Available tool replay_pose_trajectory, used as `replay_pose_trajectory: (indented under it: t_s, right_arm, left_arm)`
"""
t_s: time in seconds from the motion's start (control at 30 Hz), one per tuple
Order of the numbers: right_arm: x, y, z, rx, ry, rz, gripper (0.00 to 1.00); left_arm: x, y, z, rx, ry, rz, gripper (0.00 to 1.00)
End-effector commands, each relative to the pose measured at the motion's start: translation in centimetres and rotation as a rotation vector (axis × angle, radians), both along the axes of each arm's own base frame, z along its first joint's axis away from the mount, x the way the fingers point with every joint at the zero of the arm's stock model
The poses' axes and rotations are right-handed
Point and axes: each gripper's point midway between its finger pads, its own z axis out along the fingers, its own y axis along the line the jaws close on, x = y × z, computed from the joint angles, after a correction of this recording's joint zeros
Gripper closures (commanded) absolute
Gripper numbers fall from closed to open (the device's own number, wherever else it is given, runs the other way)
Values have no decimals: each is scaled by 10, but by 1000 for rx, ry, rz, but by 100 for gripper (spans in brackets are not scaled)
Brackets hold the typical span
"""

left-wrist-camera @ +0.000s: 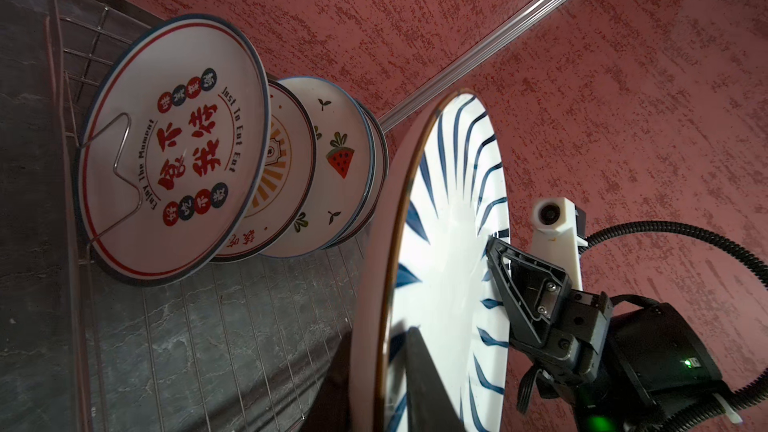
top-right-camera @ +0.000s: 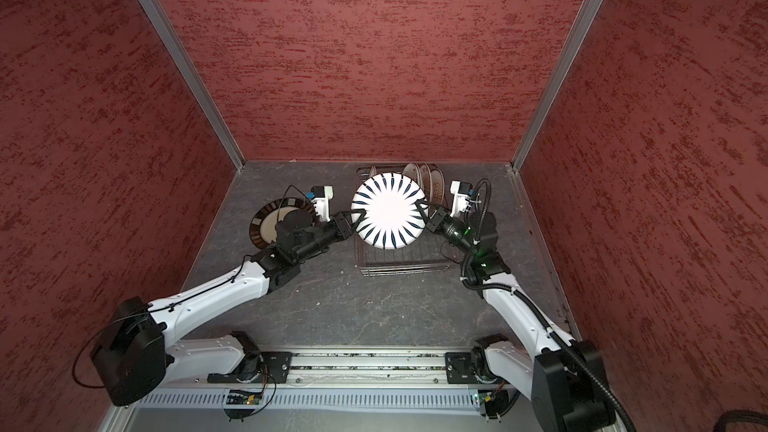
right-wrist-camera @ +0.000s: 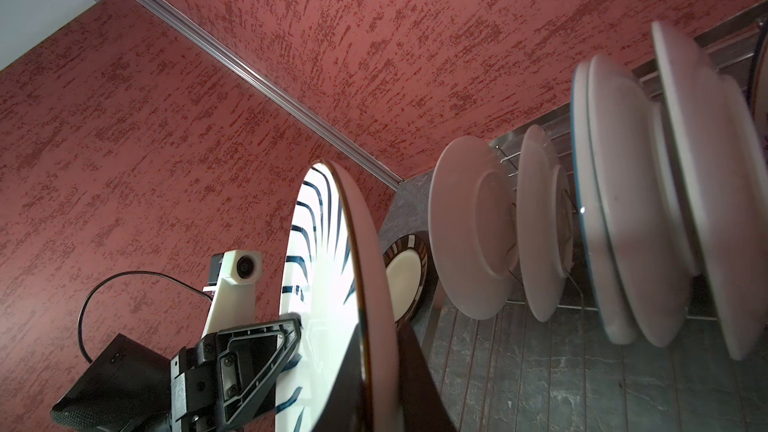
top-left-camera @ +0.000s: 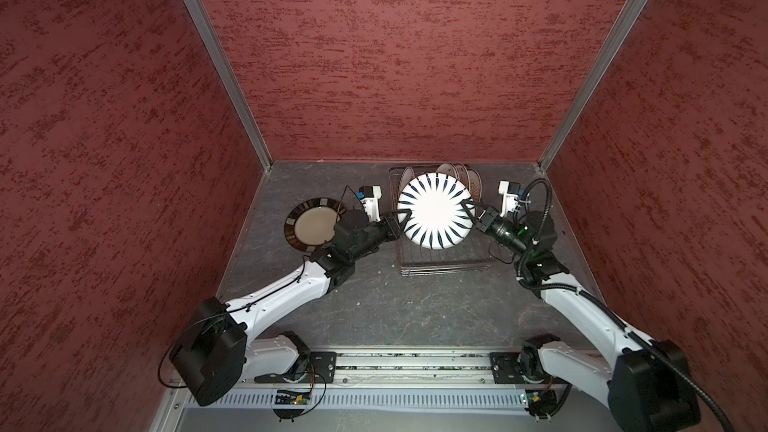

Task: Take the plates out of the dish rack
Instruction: 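Grasp the blue-striped plate rim with the left gripper while the right gripper holds it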

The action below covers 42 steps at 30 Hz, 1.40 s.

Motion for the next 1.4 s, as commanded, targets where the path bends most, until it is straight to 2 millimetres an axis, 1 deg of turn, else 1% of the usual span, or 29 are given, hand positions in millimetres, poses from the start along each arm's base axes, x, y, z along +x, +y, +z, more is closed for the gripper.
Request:
replay_pose_trajectory:
  t_s: [0.0, 0.07, 0.13, 0.27, 0.4, 0.43, 0.6, 0.67, 0.77, 0.8, 0.9, 0.93, 1.0, 1.2, 1.37]
  right_arm:
    - [-4, 7, 43, 24, -158, 37, 96]
    - [-4, 9, 42, 21, -159, 52, 94]
    - [-4, 12, 41, 16, -158, 71, 89]
    - [-4, 16, 37, 7, -157, 98, 75]
    - [-7, 24, 34, 1, -162, 155, 62]
    - [-7, 25, 34, 2, -163, 164, 58]
    - [-9, 27, 33, -9, -169, 176, 27]
    - [-10, 28, 31, -16, -171, 182, 20]
    - [-8, 28, 28, -32, -164, 179, 13]
    - [-7, 28, 28, -37, -161, 177, 1]
    - [-8, 30, 30, -35, -171, 195, 1]
    - [-9, 31, 32, -32, -176, 201, 1]
    - [-11, 32, 33, -31, -184, 205, 1]
    - [-13, 32, 32, -30, -196, 210, 1]
    - [-10, 33, 30, -36, -191, 209, 1]
  left_arm:
    - [-14, -12, 22, -39, -51, -86, 83]
    - [-14, -12, 21, -38, -46, -90, 85]
    - [-13, -13, 21, -39, -41, -99, 87]
    - [-15, -21, 28, -16, -58, -148, 92]
    - [-14, -23, 29, -42, -40, -164, 94]
    - [-14, -25, 30, -50, -40, -176, 94]
    - [-10, -28, 33, -66, -36, -195, 96]
    - [-9, -25, 33, -70, -35, -189, 96]
    - [-4, -15, 38, -85, -31, -176, 97]
    - [-3, -11, 40, -100, -32, -177, 97]
    - [-9, -6, 54, -141, -80, -208, 97]
    - [-11, -4, 56, -141, -87, -208, 97]
    - [-13, -1, 57, -132, -89, -201, 97]
    - [-9, 17, 60, -142, -83, -157, 97]
    - [-7, 26, 60, -147, -77, -138, 97]
